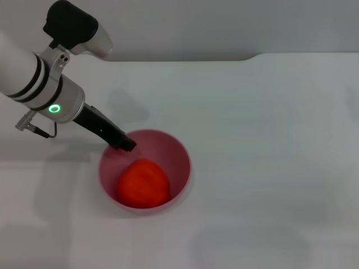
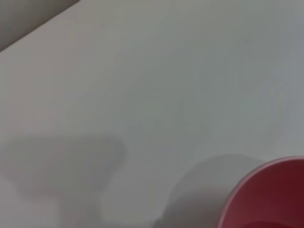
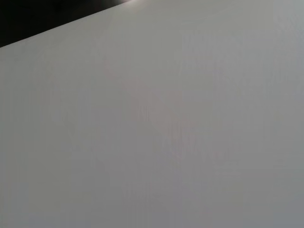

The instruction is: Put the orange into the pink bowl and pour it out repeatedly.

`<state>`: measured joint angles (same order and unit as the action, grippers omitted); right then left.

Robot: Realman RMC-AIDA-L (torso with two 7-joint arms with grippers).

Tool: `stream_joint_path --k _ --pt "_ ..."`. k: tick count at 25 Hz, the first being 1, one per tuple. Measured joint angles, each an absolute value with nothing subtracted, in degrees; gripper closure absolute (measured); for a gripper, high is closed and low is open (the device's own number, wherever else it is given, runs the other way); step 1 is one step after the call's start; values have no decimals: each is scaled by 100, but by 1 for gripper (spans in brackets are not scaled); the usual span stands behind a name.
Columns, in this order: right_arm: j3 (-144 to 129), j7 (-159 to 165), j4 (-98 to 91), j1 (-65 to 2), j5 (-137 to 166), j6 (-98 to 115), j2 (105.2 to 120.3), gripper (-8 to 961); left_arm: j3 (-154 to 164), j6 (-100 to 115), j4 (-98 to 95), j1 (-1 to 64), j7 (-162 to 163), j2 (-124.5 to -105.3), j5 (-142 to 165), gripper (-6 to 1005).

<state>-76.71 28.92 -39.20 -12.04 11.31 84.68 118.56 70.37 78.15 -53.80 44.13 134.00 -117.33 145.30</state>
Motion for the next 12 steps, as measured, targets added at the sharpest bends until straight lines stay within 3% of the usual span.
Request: stream_joint_path --k 1,4,12 --pt "-7668 2893 -3914 -1204 1131 8465 11856 519 7039 7785 -5404 4404 13402 -11738 14527 929" --pt "-7665 2894 -3886 -1204 1128 8440 11853 519 7010 7747 -5455 4388 13388 -11742 14481 708" --pt "-7664 2871 -3691 -1260 1116 8430 11854 519 6956 7314 -6035 4312 12824 -11770 13650 362"
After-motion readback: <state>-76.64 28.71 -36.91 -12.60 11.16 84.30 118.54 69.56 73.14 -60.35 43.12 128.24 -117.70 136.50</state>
